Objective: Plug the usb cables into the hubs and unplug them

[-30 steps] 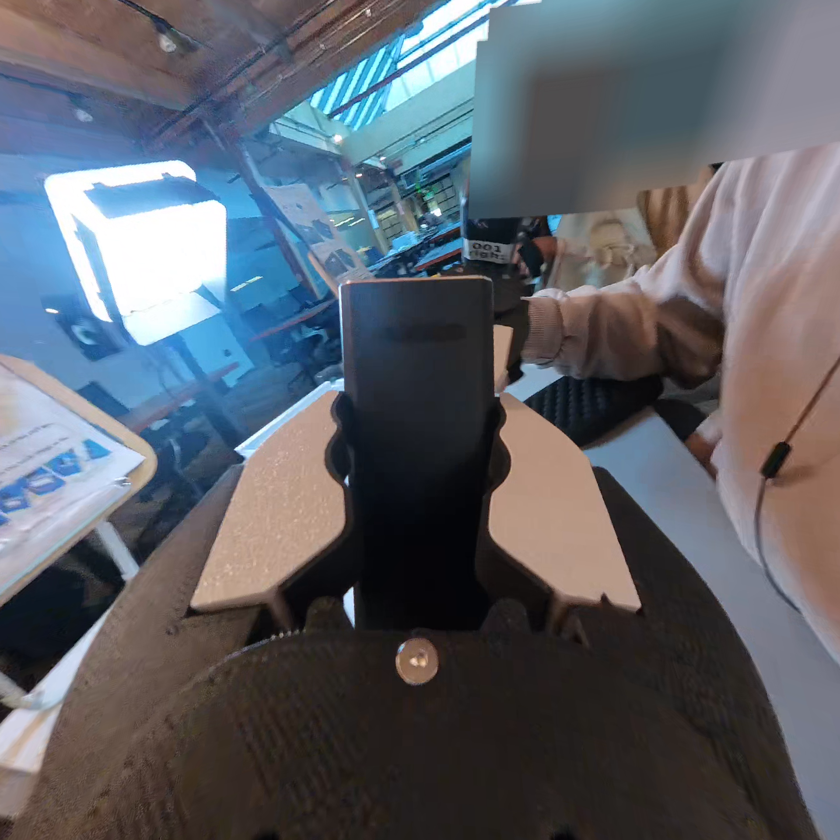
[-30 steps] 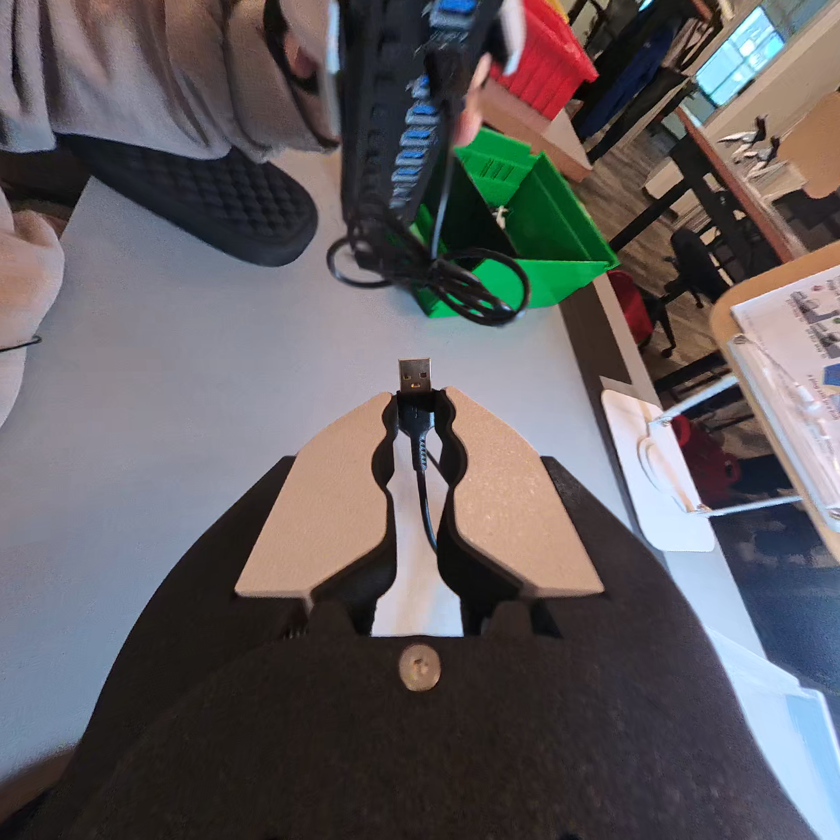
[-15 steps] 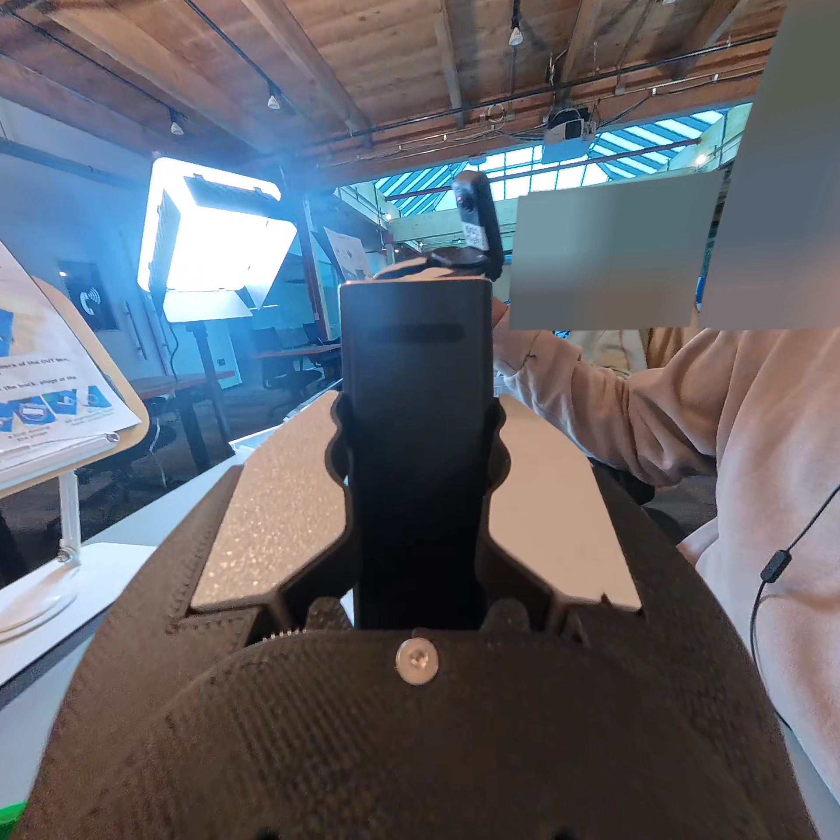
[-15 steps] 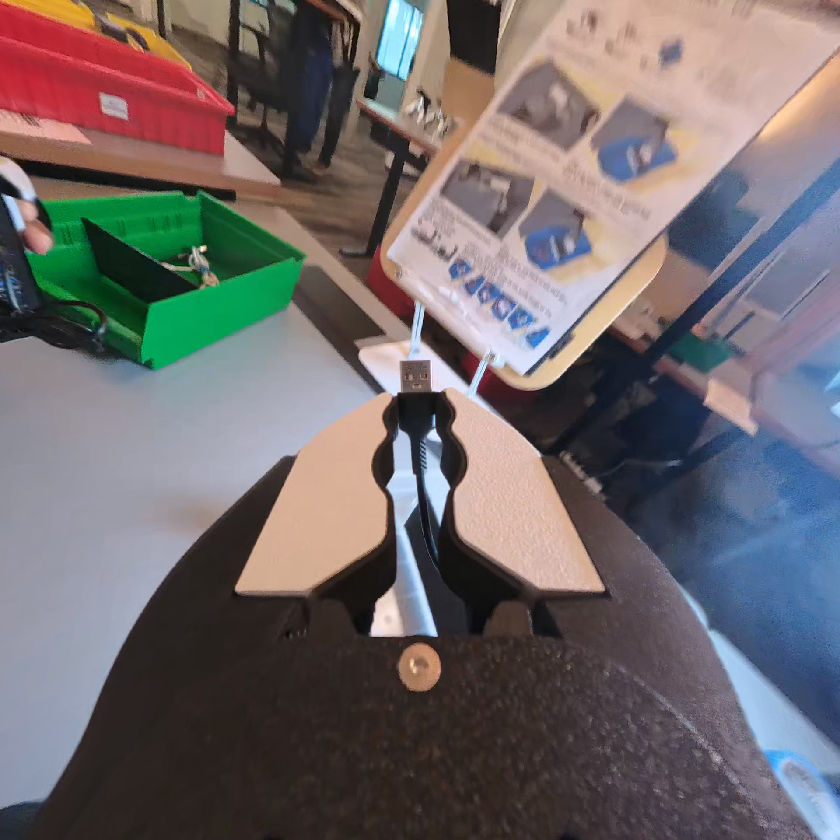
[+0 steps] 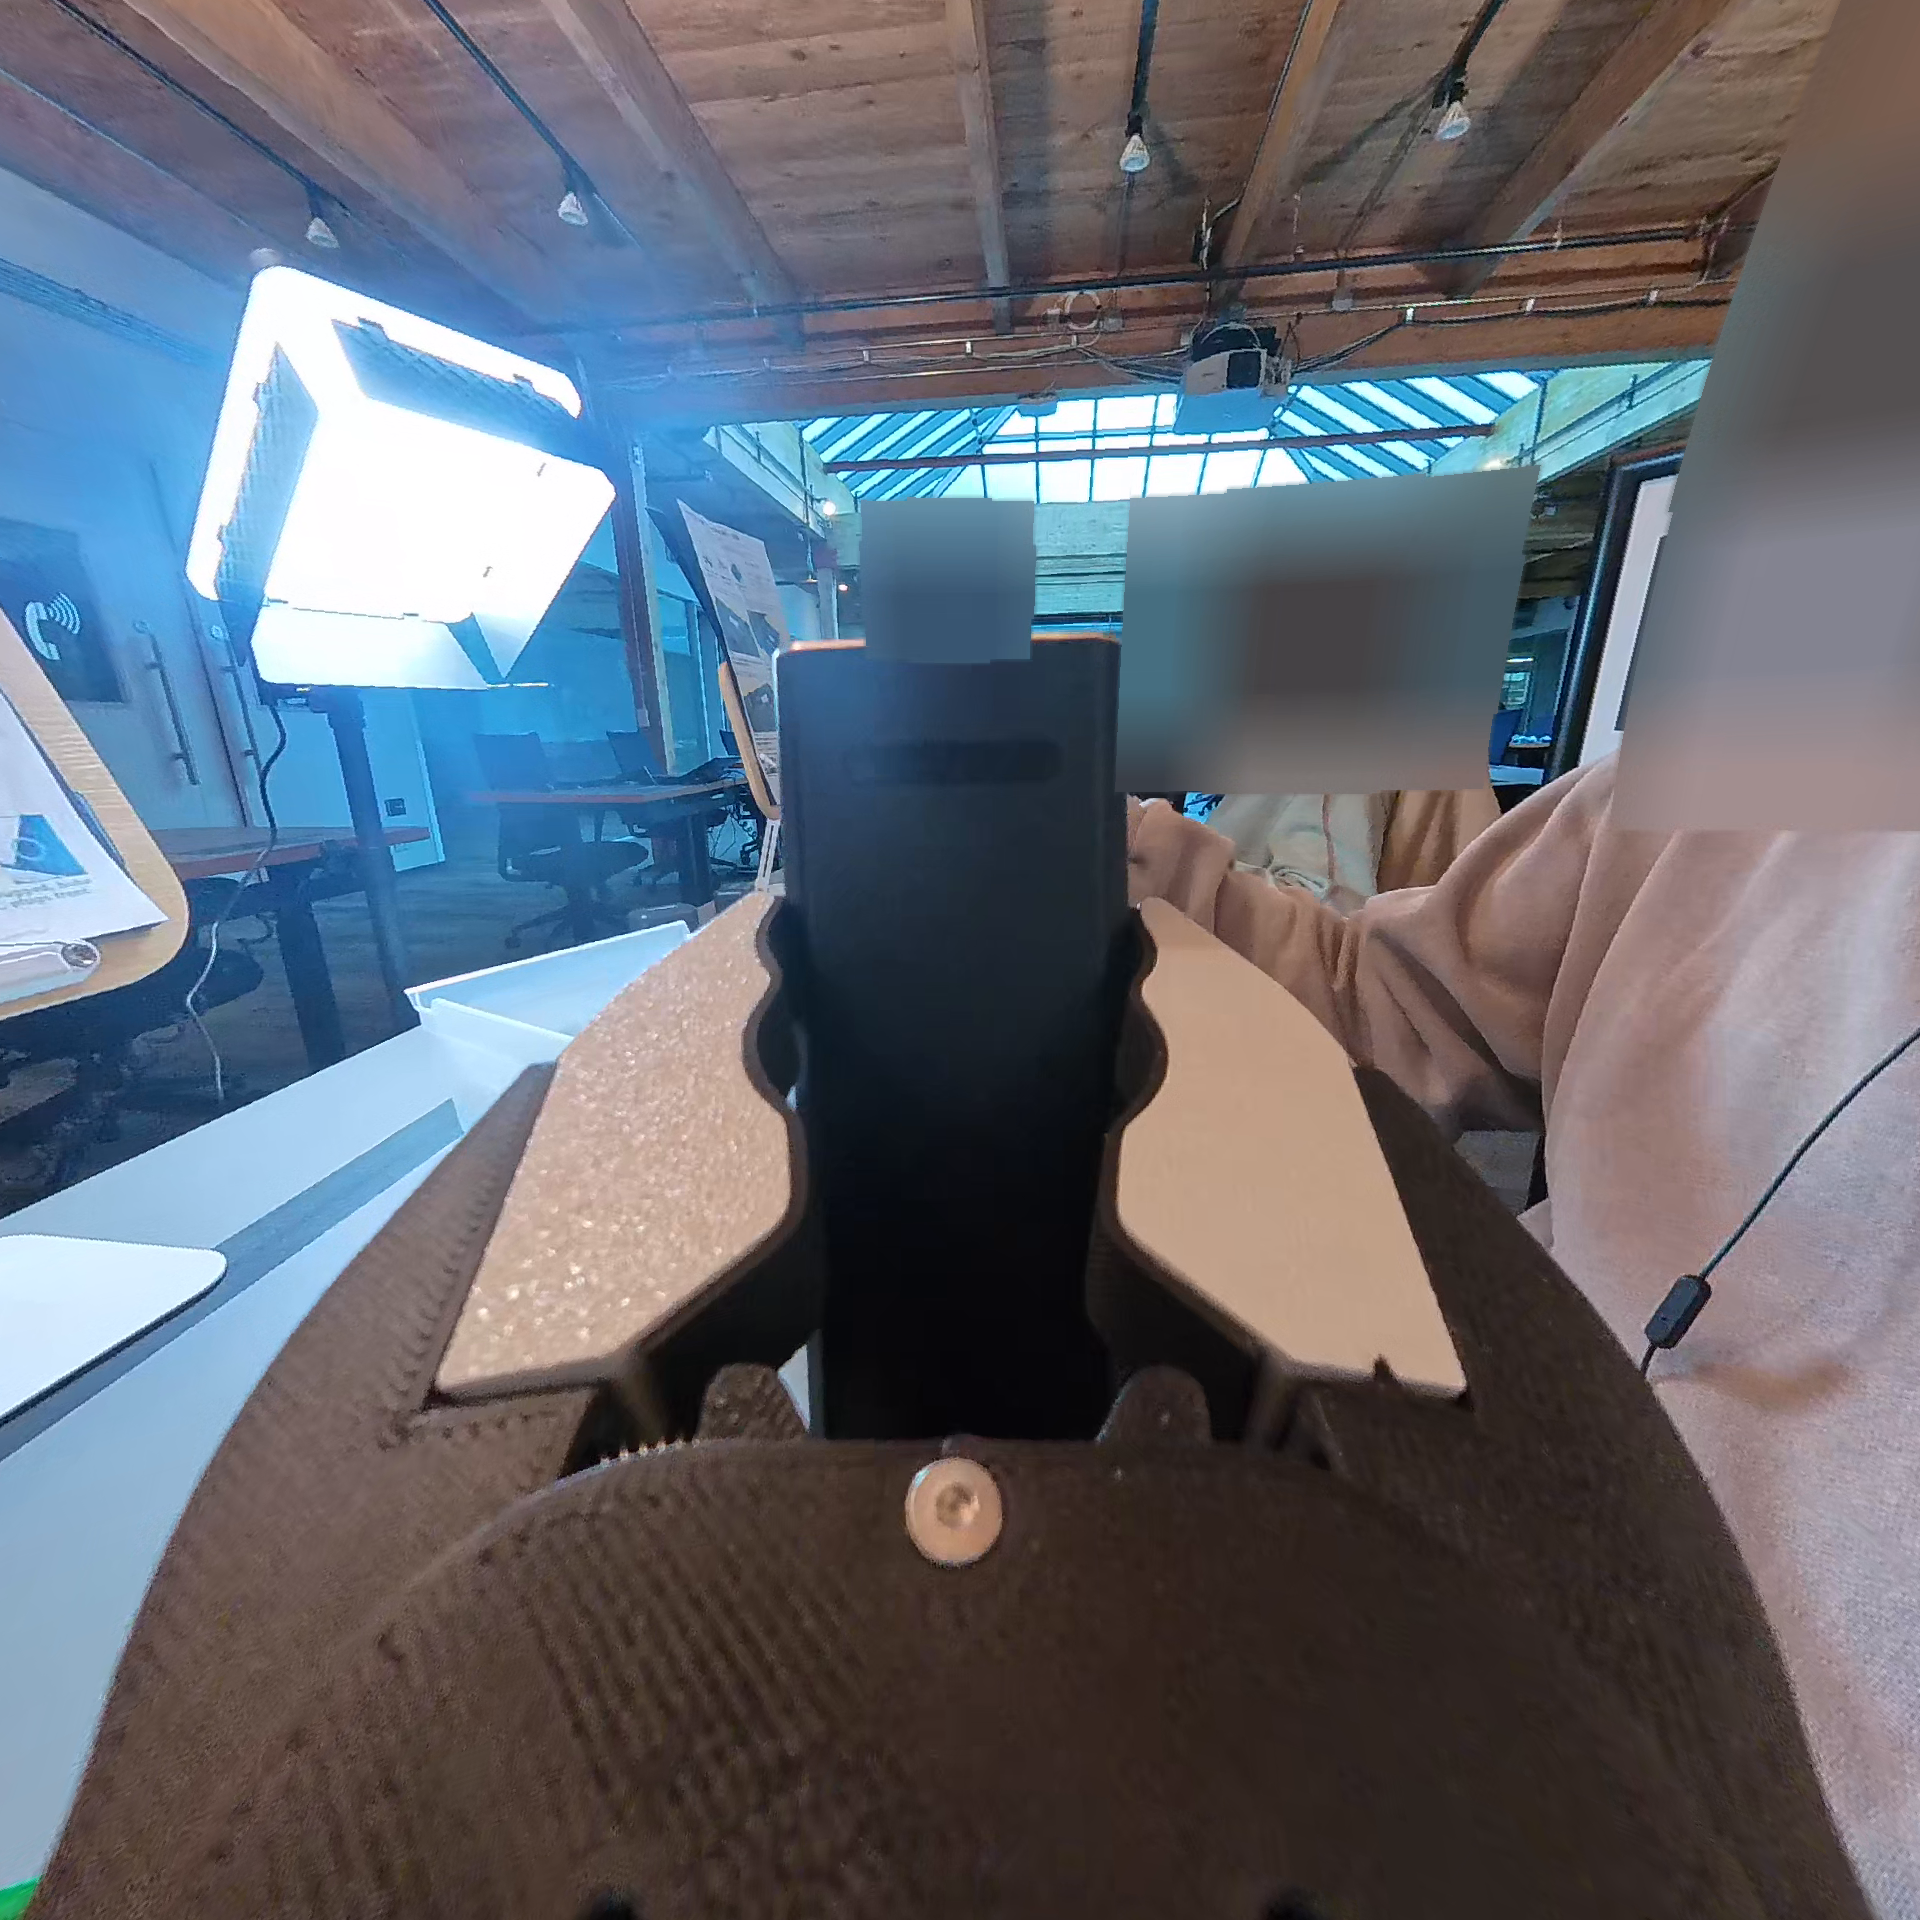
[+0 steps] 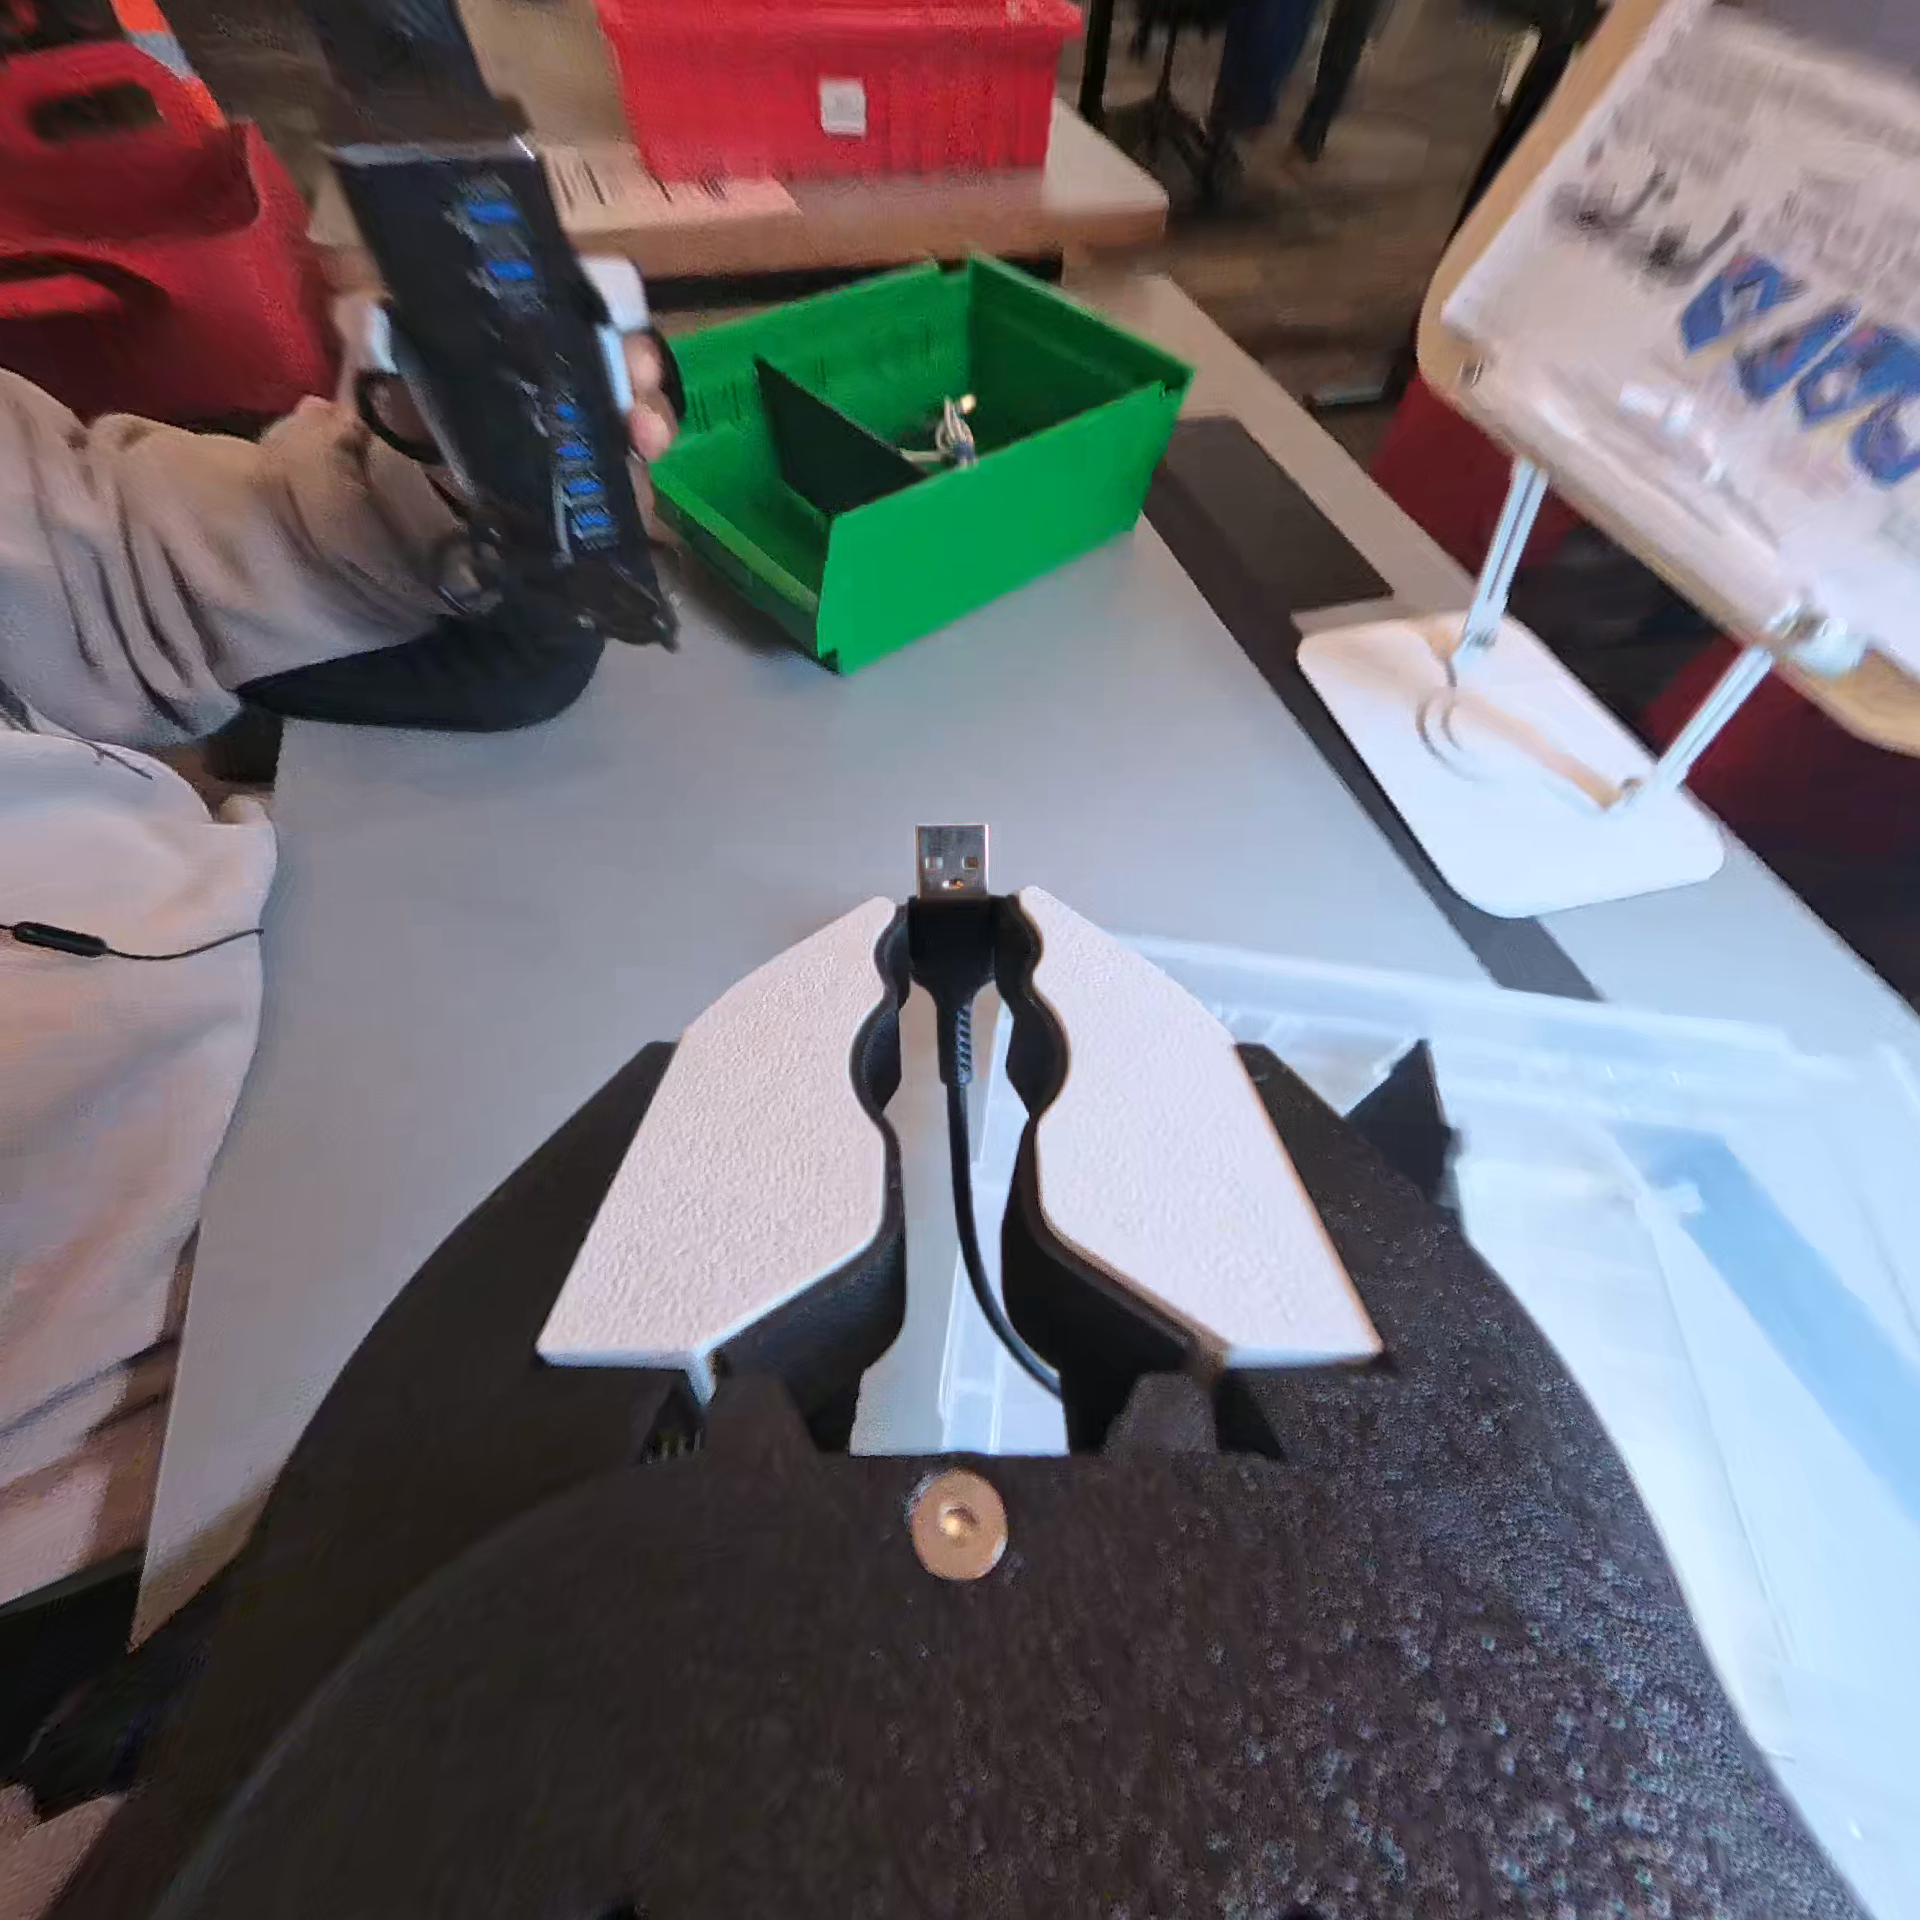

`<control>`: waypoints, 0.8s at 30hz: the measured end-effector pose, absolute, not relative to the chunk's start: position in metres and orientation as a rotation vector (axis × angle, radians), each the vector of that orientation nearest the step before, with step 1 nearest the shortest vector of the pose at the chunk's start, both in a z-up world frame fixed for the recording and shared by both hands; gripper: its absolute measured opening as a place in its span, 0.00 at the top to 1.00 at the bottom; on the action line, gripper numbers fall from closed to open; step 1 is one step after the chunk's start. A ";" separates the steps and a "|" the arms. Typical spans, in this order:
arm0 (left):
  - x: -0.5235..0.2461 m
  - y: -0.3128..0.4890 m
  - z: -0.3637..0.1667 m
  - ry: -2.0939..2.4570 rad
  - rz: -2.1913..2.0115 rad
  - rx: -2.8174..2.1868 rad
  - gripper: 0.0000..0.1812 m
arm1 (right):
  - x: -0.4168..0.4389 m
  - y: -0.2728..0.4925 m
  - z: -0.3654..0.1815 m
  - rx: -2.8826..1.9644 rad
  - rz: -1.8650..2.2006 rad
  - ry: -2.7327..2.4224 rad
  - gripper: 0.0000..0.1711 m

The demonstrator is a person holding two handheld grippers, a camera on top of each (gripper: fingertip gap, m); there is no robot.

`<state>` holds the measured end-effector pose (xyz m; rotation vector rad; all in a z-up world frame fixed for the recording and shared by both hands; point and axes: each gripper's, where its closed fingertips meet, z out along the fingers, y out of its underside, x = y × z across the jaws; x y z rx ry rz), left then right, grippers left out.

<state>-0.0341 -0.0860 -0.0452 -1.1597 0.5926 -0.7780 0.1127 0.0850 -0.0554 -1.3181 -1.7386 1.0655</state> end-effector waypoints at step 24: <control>-0.015 -0.088 -0.058 0.646 -0.879 -1.164 0.66 | 0.061 0.055 -0.059 -1.268 0.824 -1.767 0.71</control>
